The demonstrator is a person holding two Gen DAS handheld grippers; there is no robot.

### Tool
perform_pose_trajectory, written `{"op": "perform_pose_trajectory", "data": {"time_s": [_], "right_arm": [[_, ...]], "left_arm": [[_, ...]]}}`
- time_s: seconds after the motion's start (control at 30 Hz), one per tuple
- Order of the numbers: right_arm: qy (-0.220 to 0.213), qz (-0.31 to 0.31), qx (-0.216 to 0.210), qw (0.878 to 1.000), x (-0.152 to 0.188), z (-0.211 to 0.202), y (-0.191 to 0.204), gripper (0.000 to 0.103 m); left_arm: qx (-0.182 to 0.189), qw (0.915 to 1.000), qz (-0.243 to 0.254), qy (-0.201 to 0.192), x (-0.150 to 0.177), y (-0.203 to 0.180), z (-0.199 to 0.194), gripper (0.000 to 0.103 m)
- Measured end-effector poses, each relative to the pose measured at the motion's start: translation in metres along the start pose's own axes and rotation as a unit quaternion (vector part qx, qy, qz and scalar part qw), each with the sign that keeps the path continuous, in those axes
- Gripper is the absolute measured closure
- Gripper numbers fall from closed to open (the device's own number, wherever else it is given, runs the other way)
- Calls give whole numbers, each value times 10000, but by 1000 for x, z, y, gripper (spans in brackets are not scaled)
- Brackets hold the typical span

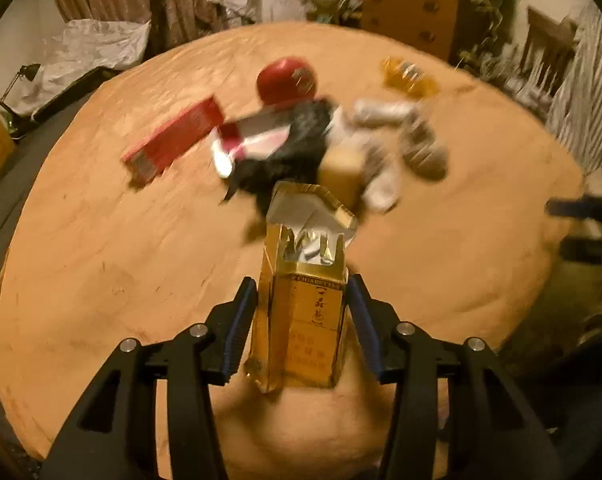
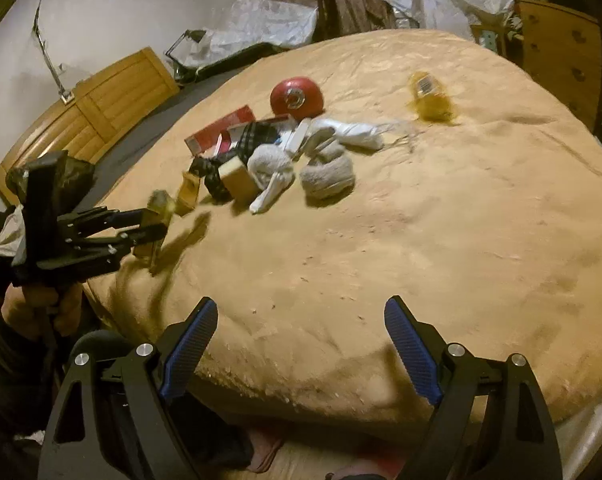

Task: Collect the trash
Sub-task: 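Grasp the gold cigarette box with left gripper while right grasps grey sock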

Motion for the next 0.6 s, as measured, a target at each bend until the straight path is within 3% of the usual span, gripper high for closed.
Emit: {"op": "perform_pose_trajectory", "data": {"time_s": [0.2,0.43,0.53,0.6], "right_arm": [[40,-439,189,9989,-37,40,1,17],[246,-764,420,9959,-86,93,-11,19],[312,-877,551,9941,-98,114,-13,27],[360,-906,640,9932,-100,124,-13,39]], "left_arm": [[-107,9999,-6,-8,-2,1,18,54],[37,9998,-126,128,3,10,32,53],[116,9994,-280,144,3,15,37,53],[113,9994,-312,95,3,15,37,54]]}}
Point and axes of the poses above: each gripper's, at about its wrist camera, not at the fingertips, and z roughly the way its jaws point, y to its left, x to its underside, the point moved 5 cm from there along z, roughly the way its jaws point, and after that the axes turned 7 degrees about -z, right-handed, at the moved point
